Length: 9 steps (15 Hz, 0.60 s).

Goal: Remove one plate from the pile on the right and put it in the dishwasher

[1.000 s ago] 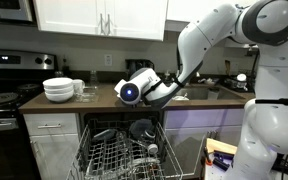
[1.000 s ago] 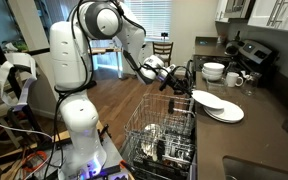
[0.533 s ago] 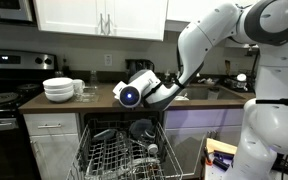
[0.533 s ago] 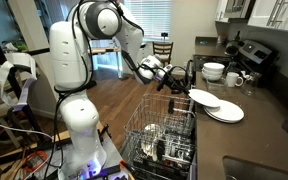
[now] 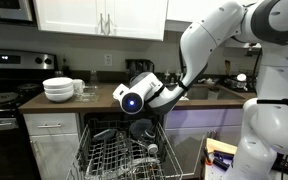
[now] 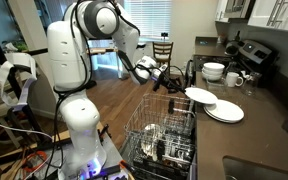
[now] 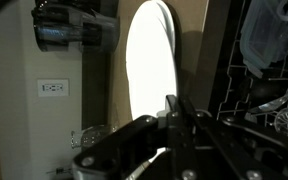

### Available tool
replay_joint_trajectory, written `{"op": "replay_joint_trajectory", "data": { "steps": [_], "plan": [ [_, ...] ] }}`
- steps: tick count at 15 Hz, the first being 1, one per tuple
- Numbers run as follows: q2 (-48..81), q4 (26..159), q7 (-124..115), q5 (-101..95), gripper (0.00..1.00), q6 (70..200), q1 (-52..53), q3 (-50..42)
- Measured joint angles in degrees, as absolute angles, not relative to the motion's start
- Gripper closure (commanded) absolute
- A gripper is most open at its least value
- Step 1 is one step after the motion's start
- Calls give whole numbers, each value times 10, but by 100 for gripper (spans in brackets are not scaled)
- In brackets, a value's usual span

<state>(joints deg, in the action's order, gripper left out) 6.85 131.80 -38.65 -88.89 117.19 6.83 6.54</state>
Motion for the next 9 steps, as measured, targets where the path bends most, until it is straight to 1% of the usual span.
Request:
{"op": "replay_joint_trajectory", "data": {
  "steps": [9],
  "plan": [
    [26, 1365, -399, -889, 97, 1172, 95, 99]
  ]
}}
